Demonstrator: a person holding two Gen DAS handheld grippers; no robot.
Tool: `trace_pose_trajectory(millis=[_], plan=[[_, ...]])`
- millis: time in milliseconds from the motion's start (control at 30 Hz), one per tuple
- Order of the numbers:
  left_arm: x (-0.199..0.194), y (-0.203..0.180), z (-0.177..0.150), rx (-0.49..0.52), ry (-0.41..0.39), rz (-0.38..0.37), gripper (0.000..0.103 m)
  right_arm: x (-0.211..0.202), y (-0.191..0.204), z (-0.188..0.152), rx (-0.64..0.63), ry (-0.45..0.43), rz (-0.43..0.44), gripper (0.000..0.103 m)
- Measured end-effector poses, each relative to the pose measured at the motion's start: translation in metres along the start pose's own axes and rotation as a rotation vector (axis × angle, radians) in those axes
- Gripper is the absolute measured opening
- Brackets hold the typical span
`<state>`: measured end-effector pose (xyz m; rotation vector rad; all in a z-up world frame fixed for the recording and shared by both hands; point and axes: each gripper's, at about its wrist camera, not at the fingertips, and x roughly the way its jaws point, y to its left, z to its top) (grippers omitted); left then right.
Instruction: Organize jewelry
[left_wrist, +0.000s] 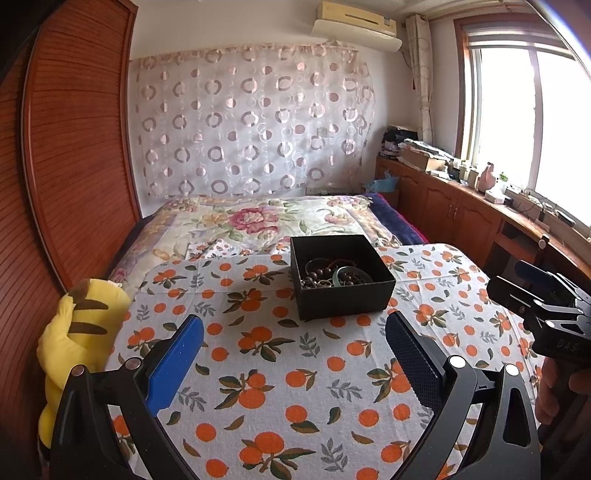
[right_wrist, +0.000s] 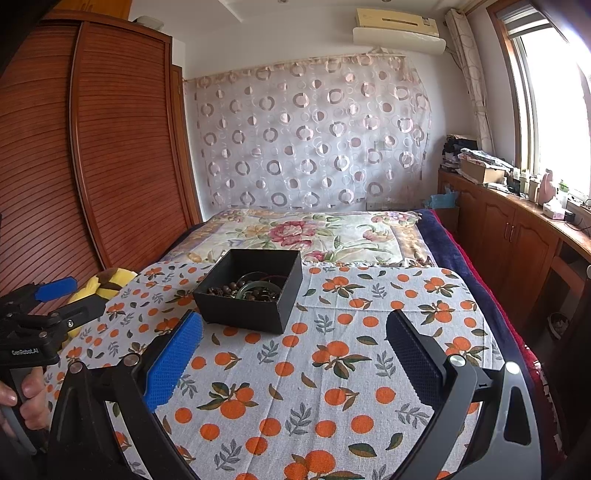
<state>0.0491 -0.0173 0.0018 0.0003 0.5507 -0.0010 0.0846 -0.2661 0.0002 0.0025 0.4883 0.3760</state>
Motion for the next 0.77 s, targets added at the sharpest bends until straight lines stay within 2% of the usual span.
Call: trace_pose_trajectory(millis=[767], plan=[[-0.0068, -0.0020, 0.0056, -0.006, -0.012, -0.004, 0.095, 0.0010, -0.0002, -0.0011, 0.002, -0.001, 0.001, 0.100]])
